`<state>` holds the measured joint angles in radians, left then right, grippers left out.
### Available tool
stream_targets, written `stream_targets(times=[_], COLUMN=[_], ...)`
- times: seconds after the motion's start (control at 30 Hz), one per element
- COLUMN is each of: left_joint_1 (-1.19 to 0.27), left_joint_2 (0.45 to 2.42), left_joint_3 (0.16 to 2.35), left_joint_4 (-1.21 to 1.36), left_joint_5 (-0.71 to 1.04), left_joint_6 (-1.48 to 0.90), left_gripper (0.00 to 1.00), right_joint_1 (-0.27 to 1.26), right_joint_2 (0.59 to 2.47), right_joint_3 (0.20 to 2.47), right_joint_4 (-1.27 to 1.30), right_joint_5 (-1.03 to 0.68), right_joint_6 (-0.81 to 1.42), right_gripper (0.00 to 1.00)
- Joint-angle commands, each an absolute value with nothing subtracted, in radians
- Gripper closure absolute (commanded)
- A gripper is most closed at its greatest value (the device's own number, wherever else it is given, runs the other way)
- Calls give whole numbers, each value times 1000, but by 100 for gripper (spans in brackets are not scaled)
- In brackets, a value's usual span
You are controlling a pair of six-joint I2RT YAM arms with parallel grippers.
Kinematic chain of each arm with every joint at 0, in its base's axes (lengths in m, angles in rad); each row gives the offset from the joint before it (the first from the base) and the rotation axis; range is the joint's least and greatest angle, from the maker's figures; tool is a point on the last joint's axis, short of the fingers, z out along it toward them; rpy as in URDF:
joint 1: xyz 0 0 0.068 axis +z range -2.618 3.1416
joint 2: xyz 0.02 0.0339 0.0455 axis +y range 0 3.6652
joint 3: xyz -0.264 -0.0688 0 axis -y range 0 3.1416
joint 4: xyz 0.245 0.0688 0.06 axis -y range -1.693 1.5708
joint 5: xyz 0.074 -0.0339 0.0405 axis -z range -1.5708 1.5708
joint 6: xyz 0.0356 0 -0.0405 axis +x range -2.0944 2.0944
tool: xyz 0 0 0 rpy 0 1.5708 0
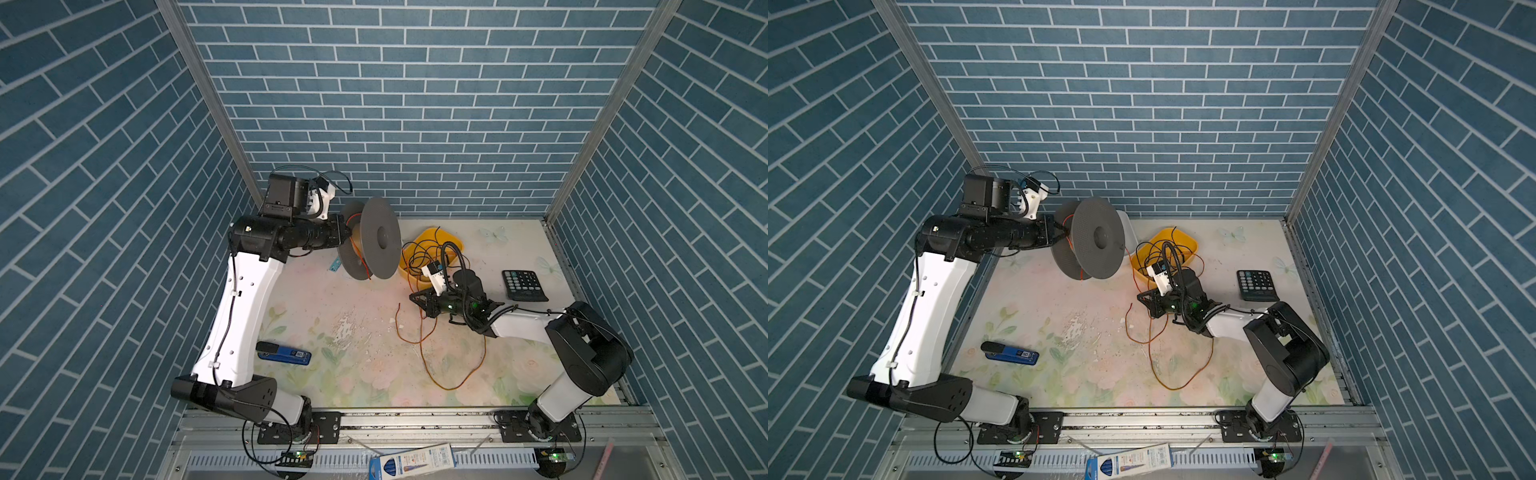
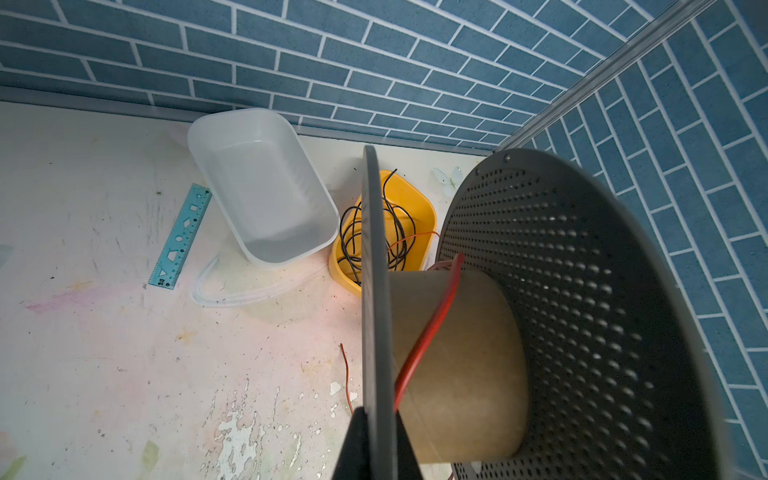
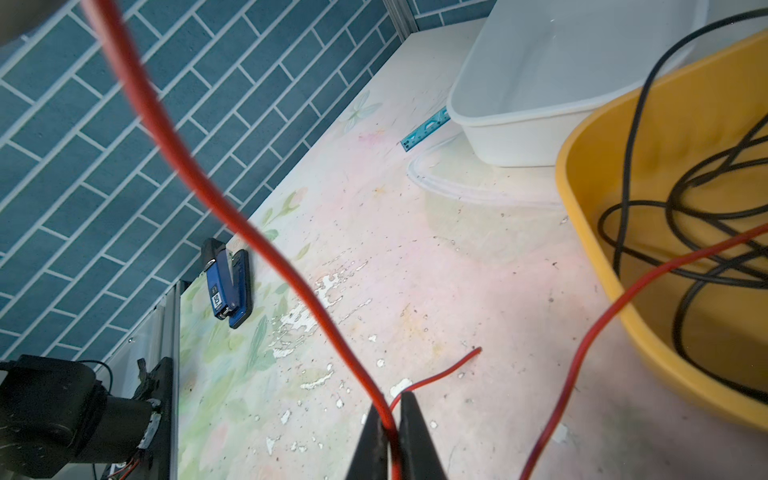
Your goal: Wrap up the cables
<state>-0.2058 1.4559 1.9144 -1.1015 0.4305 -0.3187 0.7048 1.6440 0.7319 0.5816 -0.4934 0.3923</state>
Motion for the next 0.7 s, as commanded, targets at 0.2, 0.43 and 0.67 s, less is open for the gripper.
stream_targets(times=[0.2,0.43,0.67], left_joint_1=[-192,-192,-194], left_joint_2=[1451,1452,1445], left_joint_3=[1916,1884,1809], left_joint_4=[-1014,-960,-879], left_joint_5=[342,210,69], left_joint_6=[-377,-434,-478], left_gripper=[100,100,100], right_joint_1=[807,914,1019], right_joint_2=[1593,1548,1562], right_joint_3=[776,849,945], right_joint_4=[466,306,190], right_joint_5=[-353,-216,-125], right_joint_6=[270,157,95], right_gripper=[100,100,100])
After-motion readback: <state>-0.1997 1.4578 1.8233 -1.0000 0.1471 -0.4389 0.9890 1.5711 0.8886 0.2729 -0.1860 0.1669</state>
